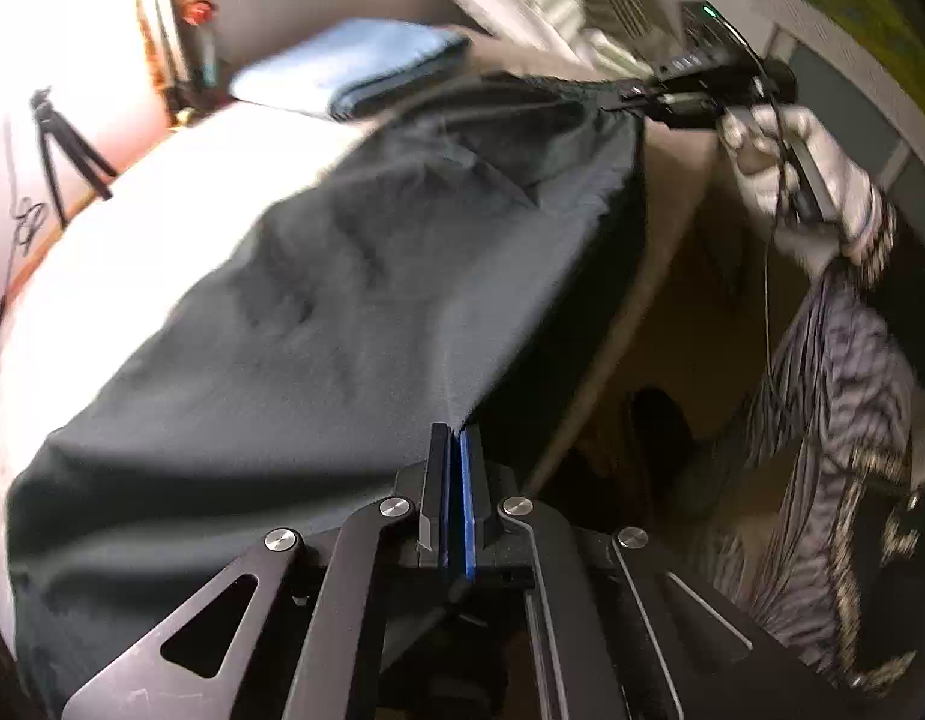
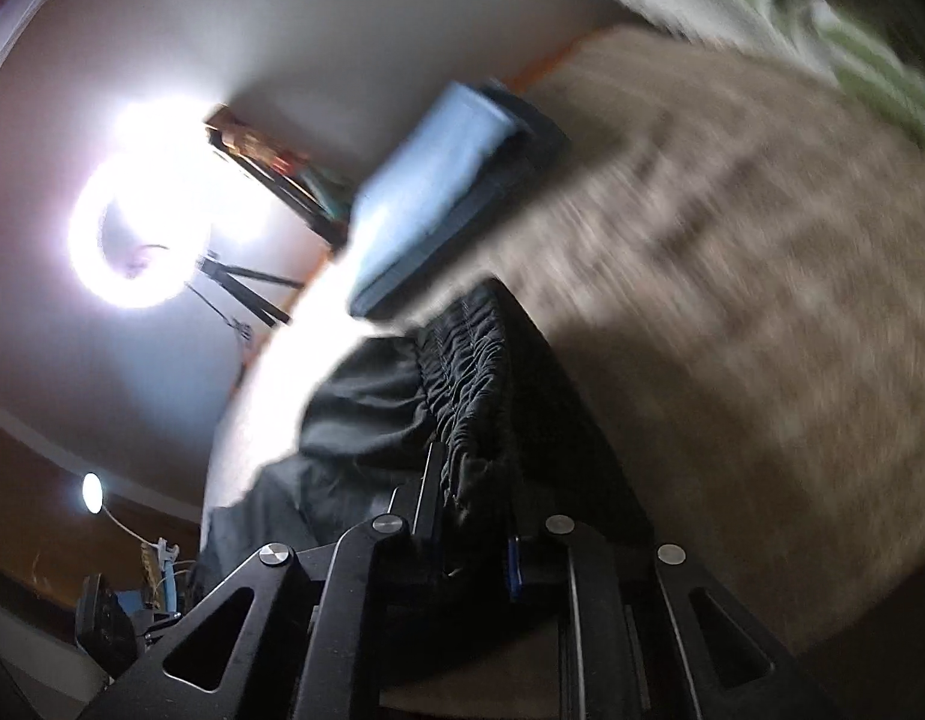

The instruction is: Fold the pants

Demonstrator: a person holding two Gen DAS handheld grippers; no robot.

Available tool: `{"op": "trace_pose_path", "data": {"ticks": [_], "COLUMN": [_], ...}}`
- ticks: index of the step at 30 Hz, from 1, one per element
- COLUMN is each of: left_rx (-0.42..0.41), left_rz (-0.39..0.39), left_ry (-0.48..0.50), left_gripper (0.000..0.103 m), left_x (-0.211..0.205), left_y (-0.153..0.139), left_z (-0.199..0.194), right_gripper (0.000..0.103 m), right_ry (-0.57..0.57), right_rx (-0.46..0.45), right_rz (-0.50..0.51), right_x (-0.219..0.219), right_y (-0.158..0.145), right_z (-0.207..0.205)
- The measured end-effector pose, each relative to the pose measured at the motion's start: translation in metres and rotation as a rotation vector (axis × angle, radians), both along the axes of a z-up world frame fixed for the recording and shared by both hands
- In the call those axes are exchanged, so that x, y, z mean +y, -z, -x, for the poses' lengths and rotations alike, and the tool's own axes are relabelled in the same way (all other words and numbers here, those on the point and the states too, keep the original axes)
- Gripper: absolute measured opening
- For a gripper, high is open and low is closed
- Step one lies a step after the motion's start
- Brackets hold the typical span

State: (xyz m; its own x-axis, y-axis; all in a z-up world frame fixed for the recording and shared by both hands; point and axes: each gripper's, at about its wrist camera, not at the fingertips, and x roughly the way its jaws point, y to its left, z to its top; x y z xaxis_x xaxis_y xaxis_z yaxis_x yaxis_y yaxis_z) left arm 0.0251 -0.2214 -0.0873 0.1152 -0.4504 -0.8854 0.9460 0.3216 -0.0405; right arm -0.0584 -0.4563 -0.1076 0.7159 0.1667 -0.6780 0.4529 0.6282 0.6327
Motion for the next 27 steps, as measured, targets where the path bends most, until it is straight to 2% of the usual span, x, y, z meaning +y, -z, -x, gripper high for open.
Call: {"op": "trace_pose_path", "data": {"ticks": [4, 10, 12, 13, 14, 15, 16, 17, 19, 22, 25, 27], "left_rx": [0.005, 0.033, 0.035, 0.044, 0.052, 0.054, 0.054, 0.052, 0.046, 0.027, 0.021, 0.033], "left_rz": [-0.041, -0.074, -0.082, -0.084, -0.087, -0.083, -0.072, -0.053, -0.005, 0.067, 0.105, 0.105], "left_ry": [0.034, 0.065, 0.073, 0.069, 0.06, 0.054, 0.044, 0.037, 0.001, -0.089, -0.195, -0.226], "left_gripper": [0.002, 0.002, 0.002, 0.005, 0.009, 0.018, 0.024, 0.025, 0.026, 0.029, 0.029, 0.029], "left_x": [-0.003, 0.0, 0.003, 0.003, 0.005, 0.006, 0.008, 0.01, 0.012, 0.013, 0.019, 0.022], "left_y": [0.018, 0.026, 0.025, 0.024, 0.021, 0.017, 0.01, 0.003, -0.013, -0.03, -0.032, -0.026], "left_z": [0.01, 0.015, 0.015, 0.014, 0.013, 0.012, 0.01, 0.008, -0.002, -0.025, -0.048, -0.055], "right_gripper": [0.013, 0.017, 0.035, 0.042, 0.054, 0.068, 0.074, 0.077, 0.077, 0.077, 0.078, 0.08], "right_ry": [-0.027, -0.069, -0.08, -0.078, -0.069, -0.053, -0.041, -0.028, -0.03, -0.1, -0.204, -0.27], "right_rx": [0.056, 0.087, 0.081, 0.071, 0.054, 0.025, -0.002, -0.035, -0.069, -0.016, -0.002, 0.037], "right_rz": [0.054, 0.107, 0.146, 0.193, 0.24, 0.277, 0.284, 0.276, 0.252, 0.263, 0.169, 0.18], "right_x": [0.008, 0.012, 0.014, 0.013, 0.01, 0.006, -0.001, -0.009, -0.026, -0.037, -0.04, -0.033], "right_y": [0.008, 0.006, -0.003, -0.011, -0.02, -0.03, -0.036, -0.04, -0.04, -0.026, -0.002, 0.009], "right_z": [-0.002, -0.001, 0.001, 0.004, 0.007, 0.009, 0.01, 0.009, -0.008, -0.051, -0.082, -0.099]}}
